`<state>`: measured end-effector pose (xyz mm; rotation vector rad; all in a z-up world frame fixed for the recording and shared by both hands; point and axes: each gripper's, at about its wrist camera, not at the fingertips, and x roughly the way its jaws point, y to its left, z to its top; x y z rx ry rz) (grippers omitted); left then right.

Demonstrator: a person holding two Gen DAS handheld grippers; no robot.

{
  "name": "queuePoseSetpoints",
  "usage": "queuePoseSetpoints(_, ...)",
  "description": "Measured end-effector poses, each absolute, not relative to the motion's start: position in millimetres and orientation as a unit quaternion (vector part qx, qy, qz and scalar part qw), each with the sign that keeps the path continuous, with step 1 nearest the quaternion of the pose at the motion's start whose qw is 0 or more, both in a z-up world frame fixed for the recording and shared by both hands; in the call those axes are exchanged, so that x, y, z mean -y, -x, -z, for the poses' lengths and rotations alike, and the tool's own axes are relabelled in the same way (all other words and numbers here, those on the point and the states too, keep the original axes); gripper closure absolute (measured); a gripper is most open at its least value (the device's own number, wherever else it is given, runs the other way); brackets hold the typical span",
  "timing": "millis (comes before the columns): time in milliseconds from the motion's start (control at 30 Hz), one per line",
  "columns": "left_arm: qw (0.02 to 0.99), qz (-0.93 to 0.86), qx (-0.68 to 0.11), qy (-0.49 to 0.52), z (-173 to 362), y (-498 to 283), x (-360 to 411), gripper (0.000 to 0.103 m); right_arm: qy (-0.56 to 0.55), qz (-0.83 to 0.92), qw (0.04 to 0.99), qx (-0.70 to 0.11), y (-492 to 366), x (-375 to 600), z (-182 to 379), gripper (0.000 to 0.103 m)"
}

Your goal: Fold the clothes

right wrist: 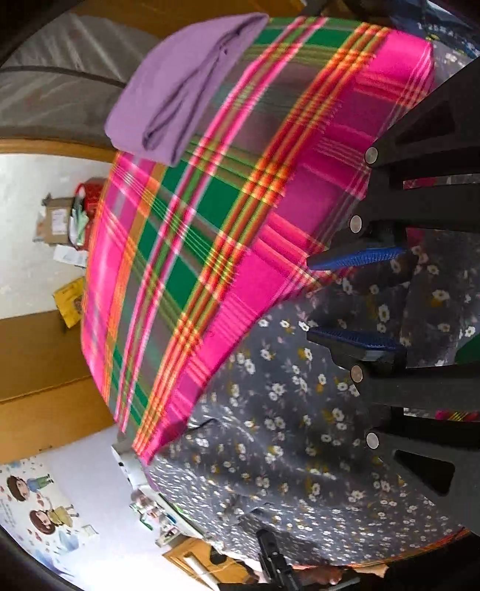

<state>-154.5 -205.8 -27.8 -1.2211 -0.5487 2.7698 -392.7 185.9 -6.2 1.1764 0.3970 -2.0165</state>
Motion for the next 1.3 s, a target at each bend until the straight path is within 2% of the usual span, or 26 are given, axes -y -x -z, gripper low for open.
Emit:
queuePoseSetpoints(100,0.034,-0.900,0.181,0.396,28.7,155.8,205.8,0.089,-0.456,0.782,0.389,-0.172,387.2,-180.8,7.4,0.070)
queuePoseSetpoints(200,0.035,-0.899,0.188,0.395,28.7,155.6,207.7,0.089,-0.455,0.774,0.399,-0.186,383.4,-172.3,6.2,0.097)
queuePoseSetpoints(300,0.033,-0.899,0.187,0.395,28.7,156.0,206.7,0.089,-0.422,0.791,0.365,-0.250,381.4,-159.0,2.9,0.098)
queuePoseSetpoints(500,0.028,-0.900,0.181,0.396,28.2,156.9,204.7,0.089,-0.318,0.879,0.261,-0.242,406.3,-163.5,-50.8,0.096)
queuePoseSetpoints(567,0.026,-0.900,0.179,0.397,27.9,157.6,203.6,0.089,-0.328,0.874,0.256,-0.250,415.6,-158.0,-48.3,0.094)
queuePoseSetpoints(633,0.024,-0.900,0.177,0.397,27.5,157.9,202.3,0.089,-0.365,0.854,0.265,-0.261,424.2,-156.5,-36.2,0.086)
queuePoseSetpoints(700,0.024,-0.900,0.176,0.397,27.2,158.0,201.2,0.089,-0.376,0.857,0.268,-0.230,427.6,-172.9,-35.5,0.084)
queuePoseSetpoints(833,0.021,-0.901,0.173,0.397,26.3,158.0,198.9,0.089,-0.374,0.881,0.258,-0.134,426.8,-236.6,-46.5,0.075)
queuePoseSetpoints(1000,0.016,-0.901,0.171,0.398,26.1,159.1,196.2,0.089,-0.382,0.892,0.229,-0.077,419.5,-314.7,-51.6,0.073)
queuePoseSetpoints(1133,0.010,-0.902,0.166,0.399,26.1,159.3,194.5,0.089,-0.418,0.874,0.231,-0.092,411.9,-344.7,-32.8,0.072)
queuePoseSetpoints(1300,-0.002,-0.904,0.150,0.401,25.4,159.0,189.9,0.089,-0.443,0.846,0.259,-0.143,416.0,-332.7,-6.2,0.072)
